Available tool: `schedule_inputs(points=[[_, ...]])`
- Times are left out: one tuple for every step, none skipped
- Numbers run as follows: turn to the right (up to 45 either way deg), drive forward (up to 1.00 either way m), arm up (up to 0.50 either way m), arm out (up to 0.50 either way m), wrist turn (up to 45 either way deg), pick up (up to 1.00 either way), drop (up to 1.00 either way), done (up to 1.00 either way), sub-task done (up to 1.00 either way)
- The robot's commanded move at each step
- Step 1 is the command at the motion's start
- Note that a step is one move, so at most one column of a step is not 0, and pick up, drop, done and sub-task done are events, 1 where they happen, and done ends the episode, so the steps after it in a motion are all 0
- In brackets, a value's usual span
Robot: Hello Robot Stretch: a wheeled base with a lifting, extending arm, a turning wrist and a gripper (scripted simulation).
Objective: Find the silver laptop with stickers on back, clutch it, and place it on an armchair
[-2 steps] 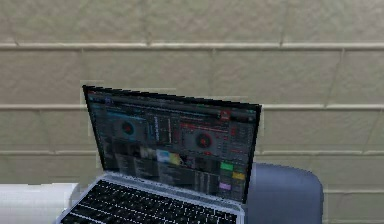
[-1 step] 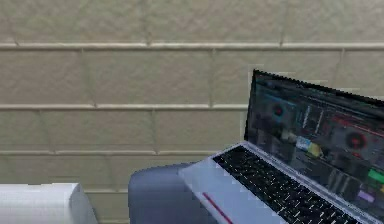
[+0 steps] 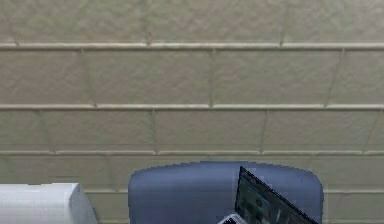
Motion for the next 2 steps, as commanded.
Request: schedule_inputs(points=[[0.0,0.00,-0.32,0.00,0.0,0.00,0.00,0.00,0.00],[0.0,0.00,0.00,0.00,0.0,0.00,1.00,0.00,0.00]])
